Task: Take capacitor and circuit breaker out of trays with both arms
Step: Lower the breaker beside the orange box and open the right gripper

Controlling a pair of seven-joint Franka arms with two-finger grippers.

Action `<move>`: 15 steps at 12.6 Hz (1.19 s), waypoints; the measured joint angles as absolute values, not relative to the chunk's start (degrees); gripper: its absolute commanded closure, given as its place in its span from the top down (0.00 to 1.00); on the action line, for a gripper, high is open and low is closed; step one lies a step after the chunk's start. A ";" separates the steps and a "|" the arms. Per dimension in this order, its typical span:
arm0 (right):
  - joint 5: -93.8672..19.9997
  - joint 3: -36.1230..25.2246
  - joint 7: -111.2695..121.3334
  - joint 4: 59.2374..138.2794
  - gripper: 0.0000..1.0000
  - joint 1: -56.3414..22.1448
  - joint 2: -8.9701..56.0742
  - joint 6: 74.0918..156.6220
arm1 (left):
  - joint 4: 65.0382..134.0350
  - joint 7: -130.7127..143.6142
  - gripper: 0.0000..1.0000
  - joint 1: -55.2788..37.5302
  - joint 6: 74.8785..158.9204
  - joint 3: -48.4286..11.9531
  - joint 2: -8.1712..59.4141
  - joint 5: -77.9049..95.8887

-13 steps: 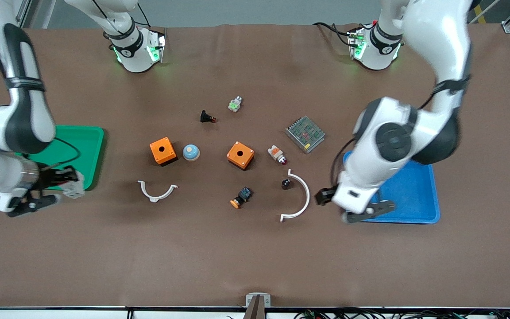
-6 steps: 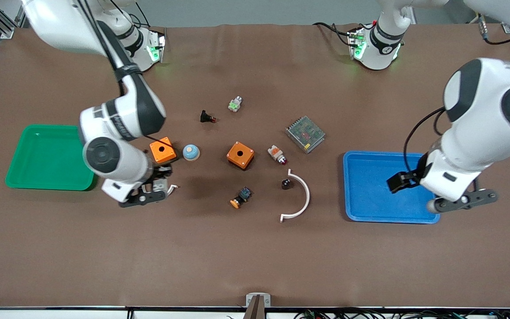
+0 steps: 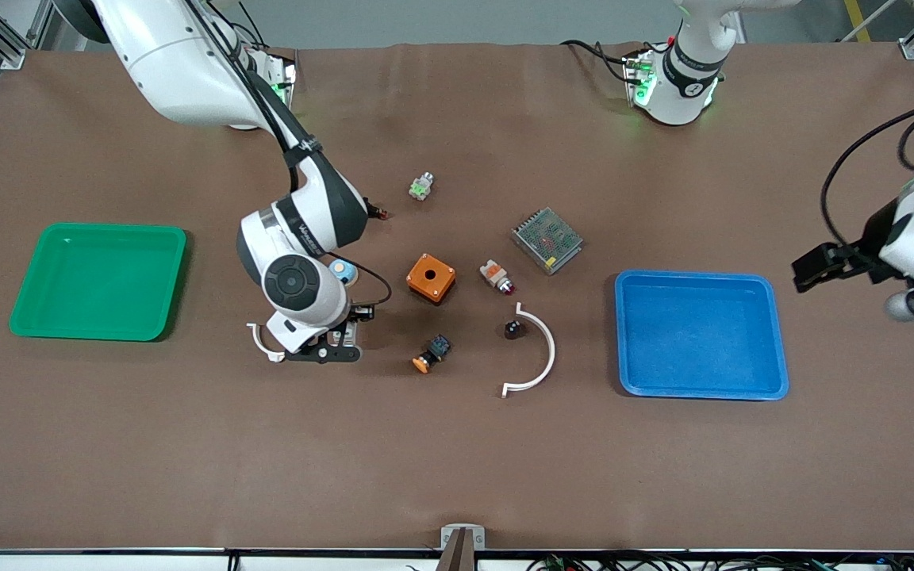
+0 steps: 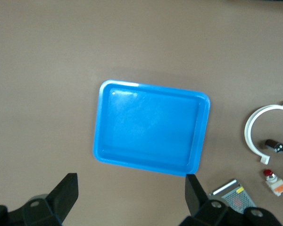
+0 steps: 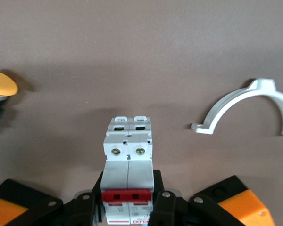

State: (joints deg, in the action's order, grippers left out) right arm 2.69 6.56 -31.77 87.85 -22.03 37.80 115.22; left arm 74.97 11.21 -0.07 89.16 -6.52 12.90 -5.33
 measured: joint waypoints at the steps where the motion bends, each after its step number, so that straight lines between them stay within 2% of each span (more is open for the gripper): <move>1: 2.64 6.50 -32.36 87.61 0.09 -22.06 38.67 115.32 | 75.18 10.91 1.00 0.28 87.89 -6.53 11.91 -5.33; 4: 2.50 6.25 -32.62 87.44 0.09 -22.05 40.92 118.01 | 75.54 8.83 1.00 0.45 85.78 -6.56 10.12 -4.89; 5: 2.46 6.24 -32.63 87.43 0.12 -22.06 41.62 118.91 | 75.67 8.21 1.00 0.77 85.39 -6.56 9.72 -4.67; 6: 2.42 6.19 -32.63 87.19 0.51 -22.05 41.91 119.26 | 75.96 7.29 1.00 1.34 85.25 -6.57 9.21 -3.97; 7: 2.39 6.21 -32.63 87.10 1.00 -22.10 41.98 119.52 | 76.36 5.93 1.00 2.12 85.24 -6.57 8.64 -3.09; 11: 2.36 6.21 -32.70 85.55 1.00 -22.79 42.34 120.80 | 77.22 2.80 1.00 4.00 85.21 -6.66 7.35 -2.13; 15: 2.36 5.15 -32.67 77.06 1.00 -21.05 37.94 110.78 | 77.47 2.80 1.00 3.98 85.11 -7.17 6.55 -2.13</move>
